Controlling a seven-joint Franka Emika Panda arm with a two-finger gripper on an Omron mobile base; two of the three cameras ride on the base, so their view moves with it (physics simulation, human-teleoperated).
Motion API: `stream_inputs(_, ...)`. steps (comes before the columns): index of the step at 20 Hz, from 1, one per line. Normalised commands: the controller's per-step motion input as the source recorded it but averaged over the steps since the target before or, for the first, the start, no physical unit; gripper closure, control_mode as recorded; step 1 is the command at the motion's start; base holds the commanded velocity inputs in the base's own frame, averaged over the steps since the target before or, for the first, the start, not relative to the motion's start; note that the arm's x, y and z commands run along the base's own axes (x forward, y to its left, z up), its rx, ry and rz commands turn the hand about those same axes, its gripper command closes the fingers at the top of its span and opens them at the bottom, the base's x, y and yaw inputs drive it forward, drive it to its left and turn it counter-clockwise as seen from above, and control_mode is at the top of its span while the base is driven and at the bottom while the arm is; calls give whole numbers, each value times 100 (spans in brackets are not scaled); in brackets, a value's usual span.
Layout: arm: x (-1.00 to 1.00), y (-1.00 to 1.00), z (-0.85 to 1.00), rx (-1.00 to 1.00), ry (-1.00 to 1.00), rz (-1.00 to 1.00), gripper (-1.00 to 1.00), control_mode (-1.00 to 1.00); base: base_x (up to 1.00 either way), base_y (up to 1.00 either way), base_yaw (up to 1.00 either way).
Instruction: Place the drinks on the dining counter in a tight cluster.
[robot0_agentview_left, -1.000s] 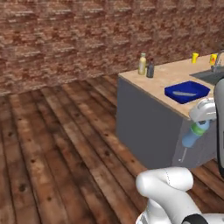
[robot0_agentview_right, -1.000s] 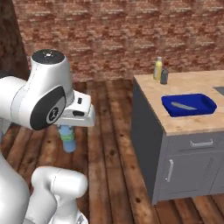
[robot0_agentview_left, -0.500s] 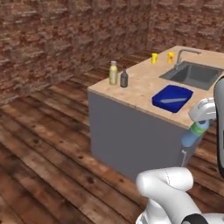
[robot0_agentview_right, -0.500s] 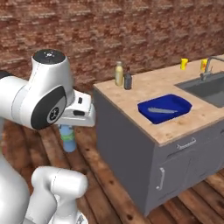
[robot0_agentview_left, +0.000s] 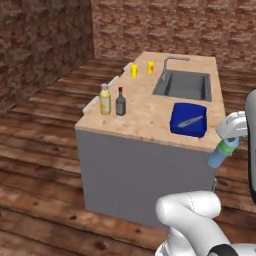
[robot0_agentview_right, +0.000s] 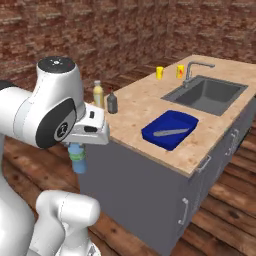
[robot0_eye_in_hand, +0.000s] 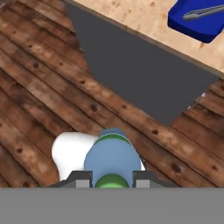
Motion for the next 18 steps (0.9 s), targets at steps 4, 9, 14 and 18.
stream_inputs(4, 0, 0, 0, 0, 0, 0, 100, 100, 98, 96, -59)
stream_inputs(9, 0, 0, 0, 0, 0, 0, 100, 100, 99, 95, -57)
stream_inputs(14, 0, 0, 0, 0, 0, 0, 100, 100, 100, 84, -55)
stream_inputs(18, 0, 0, 0, 0, 0, 0, 100, 100, 59, 45, -38)
